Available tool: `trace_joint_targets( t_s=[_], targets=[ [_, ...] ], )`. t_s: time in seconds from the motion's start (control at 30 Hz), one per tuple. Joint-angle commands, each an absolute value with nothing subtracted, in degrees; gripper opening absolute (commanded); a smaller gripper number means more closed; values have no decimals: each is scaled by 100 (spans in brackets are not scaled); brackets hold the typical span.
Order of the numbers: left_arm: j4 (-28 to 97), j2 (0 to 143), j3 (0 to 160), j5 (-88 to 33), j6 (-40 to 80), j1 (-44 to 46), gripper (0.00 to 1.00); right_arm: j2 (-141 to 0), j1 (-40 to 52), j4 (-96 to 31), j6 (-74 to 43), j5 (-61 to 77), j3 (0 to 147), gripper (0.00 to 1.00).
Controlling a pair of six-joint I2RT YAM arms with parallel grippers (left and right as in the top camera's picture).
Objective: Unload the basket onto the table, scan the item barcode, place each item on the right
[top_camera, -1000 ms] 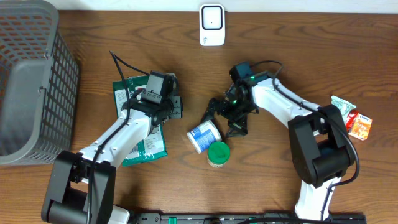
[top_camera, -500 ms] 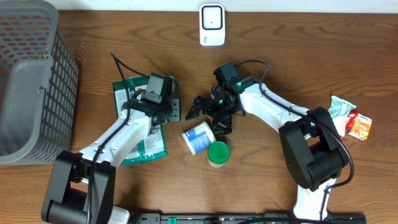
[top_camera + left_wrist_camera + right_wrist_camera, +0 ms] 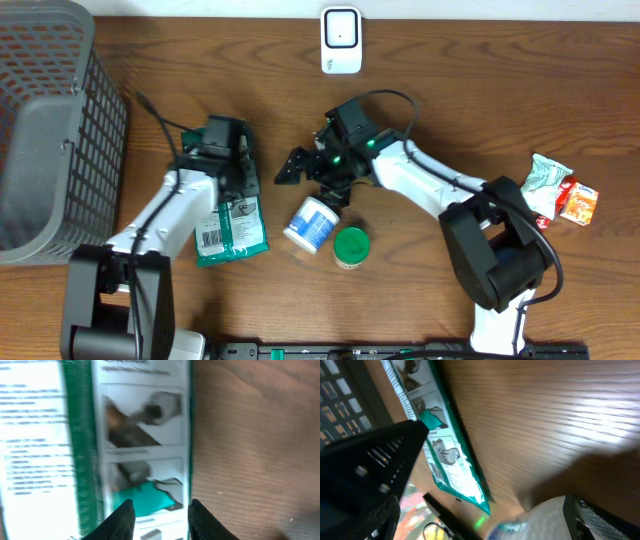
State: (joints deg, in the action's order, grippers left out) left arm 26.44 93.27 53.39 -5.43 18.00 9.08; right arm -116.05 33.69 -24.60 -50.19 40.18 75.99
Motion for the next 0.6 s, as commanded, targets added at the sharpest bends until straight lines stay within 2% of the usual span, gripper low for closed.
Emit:
trace_joint_targets(
  t_s=[0.0, 0.13, 0.3, 0.37, 0.5, 0.57],
  targets=[
    [2742, 9144, 5655, -1173, 1623, 615, 35, -11410, 3496, -2331, -4825, 3339, 7638, 99],
    [3269, 9039, 6119, -1219, 1350, 515, 35, -11371, 3277, -2853, -4322, 3085, 8073, 99],
    [4480, 9050, 7074, -1199, 1361, 578, 36, -11336, 2620, -4499, -3452, 2668, 9028, 99],
    [4945, 9050, 7365, -1199, 1358, 676, 43, -11334, 2274, -5087, -3186, 2460, 9325, 99],
    [5391, 9050, 7542, -1205, 1286, 910, 45, -11336, 1678, -5815, -2904, 2587, 9439, 99],
    [5509, 9059, 7540, -1295, 1100, 1063, 43, -11336, 1402, -6167, -2569, 2834, 9417, 99]
  ],
)
